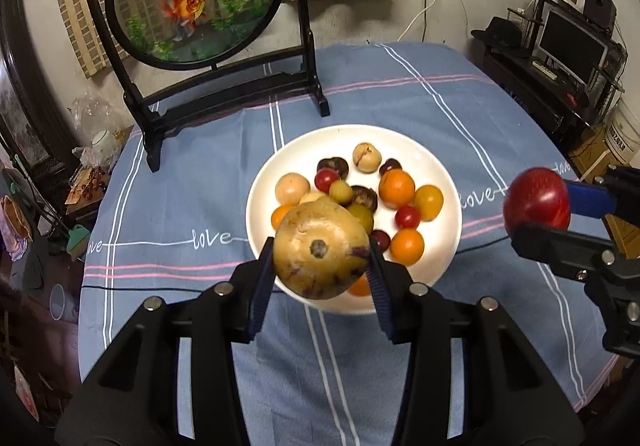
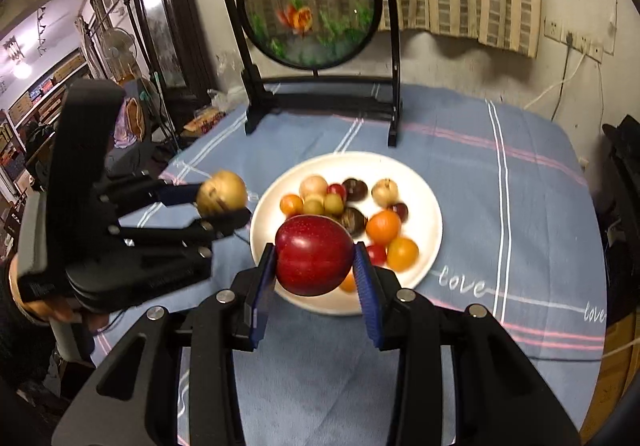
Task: Organize fruits
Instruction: 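Carry the speckled tan fruit and the red plum over the white plate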
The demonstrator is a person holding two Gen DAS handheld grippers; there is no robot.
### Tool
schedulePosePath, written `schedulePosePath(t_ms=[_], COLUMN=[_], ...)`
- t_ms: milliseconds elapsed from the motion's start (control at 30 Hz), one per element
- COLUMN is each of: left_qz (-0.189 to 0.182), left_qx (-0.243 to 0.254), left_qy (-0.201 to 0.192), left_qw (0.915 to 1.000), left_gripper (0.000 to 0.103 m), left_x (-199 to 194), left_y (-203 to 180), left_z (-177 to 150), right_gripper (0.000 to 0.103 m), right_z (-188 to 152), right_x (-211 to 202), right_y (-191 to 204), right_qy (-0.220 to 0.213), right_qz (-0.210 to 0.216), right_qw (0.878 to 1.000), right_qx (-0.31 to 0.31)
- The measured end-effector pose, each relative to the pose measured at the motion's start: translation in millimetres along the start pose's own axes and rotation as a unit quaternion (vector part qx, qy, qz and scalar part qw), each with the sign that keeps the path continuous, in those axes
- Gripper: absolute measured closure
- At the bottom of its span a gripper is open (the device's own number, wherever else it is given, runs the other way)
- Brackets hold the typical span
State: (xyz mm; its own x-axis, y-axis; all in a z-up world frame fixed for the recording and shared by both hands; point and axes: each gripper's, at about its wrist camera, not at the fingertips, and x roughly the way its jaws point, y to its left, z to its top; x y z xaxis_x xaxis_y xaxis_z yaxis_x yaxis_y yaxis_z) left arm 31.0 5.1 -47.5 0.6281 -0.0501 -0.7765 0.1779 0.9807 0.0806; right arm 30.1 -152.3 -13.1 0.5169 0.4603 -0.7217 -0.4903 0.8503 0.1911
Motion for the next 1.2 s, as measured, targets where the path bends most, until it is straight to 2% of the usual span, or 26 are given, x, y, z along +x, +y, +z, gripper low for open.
schedulePosePath(t_ms=[267, 500, 833, 1200], left_qz=[0.0, 0.01, -0.008, -0.01], left_qx=[-0.009, -0.03, -0.004, -0.001], left_qy=[0.0, 0.014, 0.026, 0.034], left_qw=[1.0, 0.9994, 0.9996, 0.9994], left_gripper=[0.059, 0.059, 0.059, 0.059], left_x=[11, 31, 64, 88], left_y=[8, 32, 6, 1], left_z=[9, 14, 35, 45], right_gripper=[0.064, 0.064, 0.064, 0.064], right_z=[9, 5, 30, 50], right_x=[8, 24, 66, 101], right_y=[-3, -35, -36, -46], right_qy=[-0.001, 0.017, 0.029, 0.041], right_qz=[0.0, -0.019, 0.001, 0.01], right_qw=[1.0, 0.999, 0.999, 0.999], right_qx=[-0.005, 0.024, 0.015, 0.022])
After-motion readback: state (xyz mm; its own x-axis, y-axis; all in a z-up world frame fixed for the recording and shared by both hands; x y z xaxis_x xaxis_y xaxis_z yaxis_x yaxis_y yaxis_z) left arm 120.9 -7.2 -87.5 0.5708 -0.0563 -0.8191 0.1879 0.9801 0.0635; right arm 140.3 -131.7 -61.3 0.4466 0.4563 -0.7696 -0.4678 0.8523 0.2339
